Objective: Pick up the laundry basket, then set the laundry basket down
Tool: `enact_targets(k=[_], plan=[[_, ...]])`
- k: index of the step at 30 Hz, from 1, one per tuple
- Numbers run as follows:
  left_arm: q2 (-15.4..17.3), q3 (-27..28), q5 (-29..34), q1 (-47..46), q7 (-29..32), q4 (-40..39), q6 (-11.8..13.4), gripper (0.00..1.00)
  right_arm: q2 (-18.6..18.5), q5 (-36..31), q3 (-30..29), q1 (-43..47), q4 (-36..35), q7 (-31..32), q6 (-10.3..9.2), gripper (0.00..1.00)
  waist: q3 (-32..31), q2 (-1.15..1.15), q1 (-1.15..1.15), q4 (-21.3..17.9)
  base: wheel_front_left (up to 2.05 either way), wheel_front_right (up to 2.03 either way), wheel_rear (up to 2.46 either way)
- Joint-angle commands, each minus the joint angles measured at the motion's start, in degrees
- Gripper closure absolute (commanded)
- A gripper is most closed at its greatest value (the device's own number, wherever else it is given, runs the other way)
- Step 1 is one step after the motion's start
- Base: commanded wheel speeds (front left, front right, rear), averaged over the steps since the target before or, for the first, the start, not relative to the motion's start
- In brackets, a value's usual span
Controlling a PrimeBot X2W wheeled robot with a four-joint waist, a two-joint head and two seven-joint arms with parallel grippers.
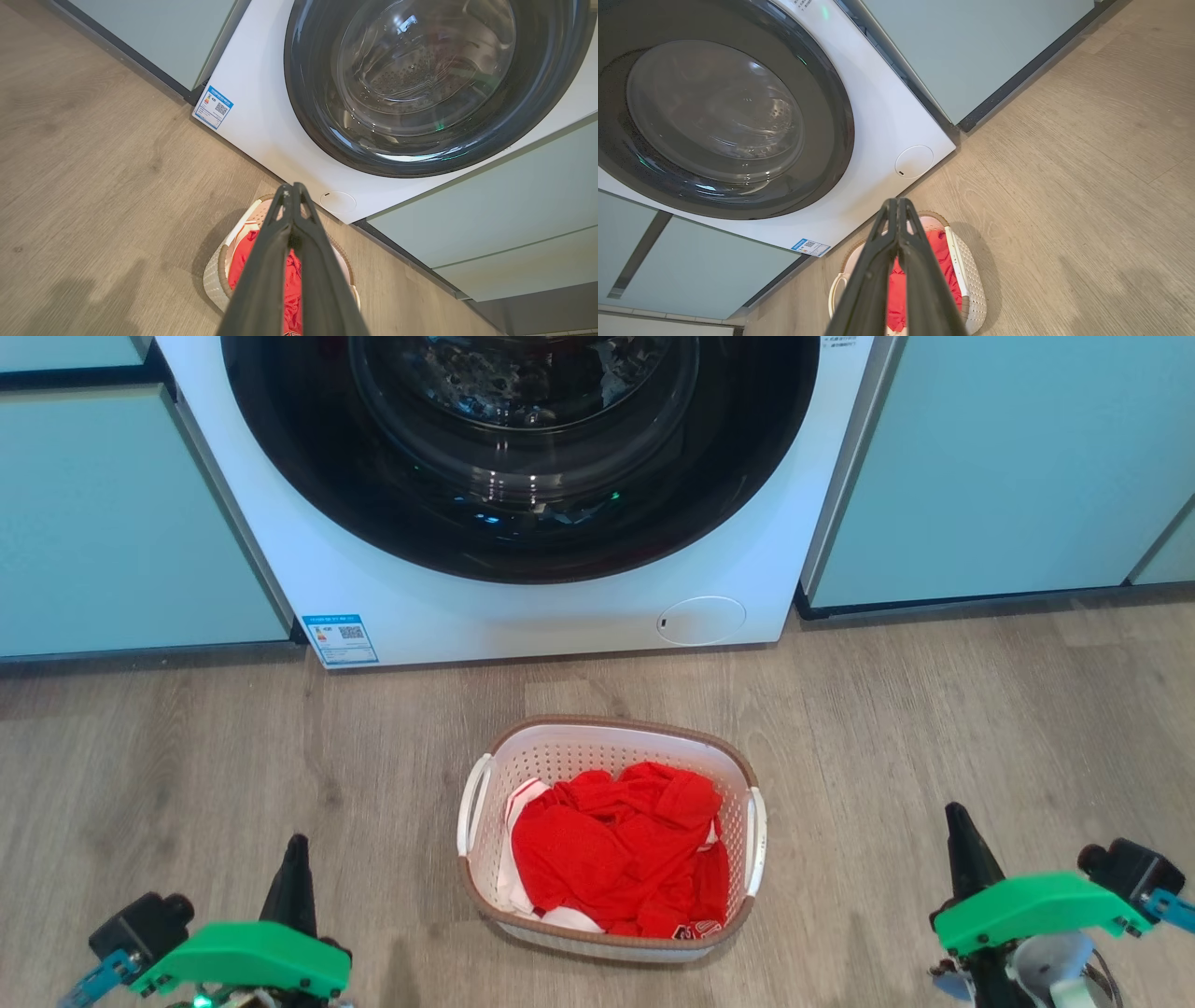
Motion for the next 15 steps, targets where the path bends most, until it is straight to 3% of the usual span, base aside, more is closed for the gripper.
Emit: enact_targets(k=[1,15], plan=[[0.80,1.64,-1.92,-3.20,0.27,-1.46,-0.44,1.00,-0.85,1.91,0.13,-3.23,-1.68,0.38,0.13,1.00,-0.01,0.00,0.00,0.01,0.00,0.00,0.00],[0.89,2.84,-11.69,-4.96,2.56,-0.75,-1.73,1.00,-0.95,11.08,-1.20,-4.00,-1.55,2.67,0.16,1.00,-0.14,0.00,0.00,0.06,0.00,0.00,0.00]])
